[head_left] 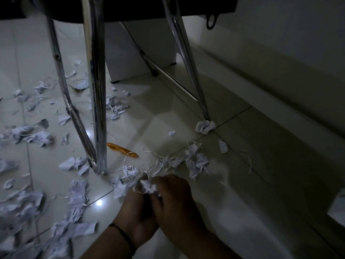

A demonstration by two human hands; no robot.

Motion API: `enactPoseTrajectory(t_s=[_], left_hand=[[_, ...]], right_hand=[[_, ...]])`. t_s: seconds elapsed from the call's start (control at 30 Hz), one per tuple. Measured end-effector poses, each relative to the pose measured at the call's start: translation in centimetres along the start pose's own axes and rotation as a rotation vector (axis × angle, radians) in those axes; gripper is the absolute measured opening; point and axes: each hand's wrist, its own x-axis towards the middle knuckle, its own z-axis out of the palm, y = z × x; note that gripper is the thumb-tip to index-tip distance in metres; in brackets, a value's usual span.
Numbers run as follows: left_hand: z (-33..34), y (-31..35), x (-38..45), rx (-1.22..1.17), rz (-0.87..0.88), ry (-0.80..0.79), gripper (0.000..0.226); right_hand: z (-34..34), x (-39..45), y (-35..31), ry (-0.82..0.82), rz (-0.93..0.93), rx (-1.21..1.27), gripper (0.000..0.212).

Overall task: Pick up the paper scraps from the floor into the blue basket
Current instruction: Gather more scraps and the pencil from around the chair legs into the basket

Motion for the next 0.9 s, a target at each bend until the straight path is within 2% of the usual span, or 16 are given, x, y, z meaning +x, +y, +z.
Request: enactPoseTrajectory(t_s=[0.1,0.17,0.23,0.27,0.33,0.4,0.47,0.53,0.63,0.7,0.77,0.83,0.9], left_hand=[[-0.2,0.9,-0.2,-0.049,0.04,0.01,0.034],[-0.2,1.4,-0.2,0.012,0.062,0.119,0.028],[-0.2,1.8,-0.1,0.009,0.082,0.264,0.019],[-0.2,2.0,0.0,0.021,0.101,0.307,0.019],[-0.1,2.3,0.0,0.136,0.134,0.354,0.02],[-0.2,2.5,0.1,0.292,0.174,0.364,0.02],[-0.5,2.8,0.2,0.398,0.231,0.392,0.025],[-1.1,3.2,0.3,0.457,0.286,0.442,0.028],[-2.0,3.9,0.4,0.513,0.34,0.535,0.033],[-2.6,4.2,0.4,0.5,0.368,0.594,0.039],[-3.1,4.4,0.4,0.498,0.376,0.587,0.041],[-3.5,4.3,0.3,0.513,0.352,0.543,0.031],[-3.6,4.1,0.2,0.533,0.329,0.49,0.018]], right_hand=[[0.5,0.2,0.3,-0.047,-0.074,-0.026,0.027],[0.5,0.7,1.6,-0.094,-0.091,0.118,0.031],[0.2,2.0,3.9,0.011,-0.017,0.3,0.024],[-0.1,2.9,5.8,0.097,0.072,0.315,0.019],[-0.7,5.1,10.8,0.208,0.305,0.178,0.017],[-1.6,6.5,16.7,0.228,0.602,0.01,0.038],[-2.3,7.0,21.1,0.228,0.938,0.01,0.061],[-2.3,7.2,23.6,0.19,1.035,-0.022,0.075],[-1.2,8.2,24.1,0.09,1.067,-0.095,0.087],[-0.3,9.2,23.7,0.056,1.01,-0.065,0.087],[0.8,9.9,23.0,0.027,0.86,-0.082,0.075],[2.1,9.5,22.3,0.012,0.672,-0.272,0.052],[3.1,8.8,22.1,0.019,0.569,-0.387,0.041]])
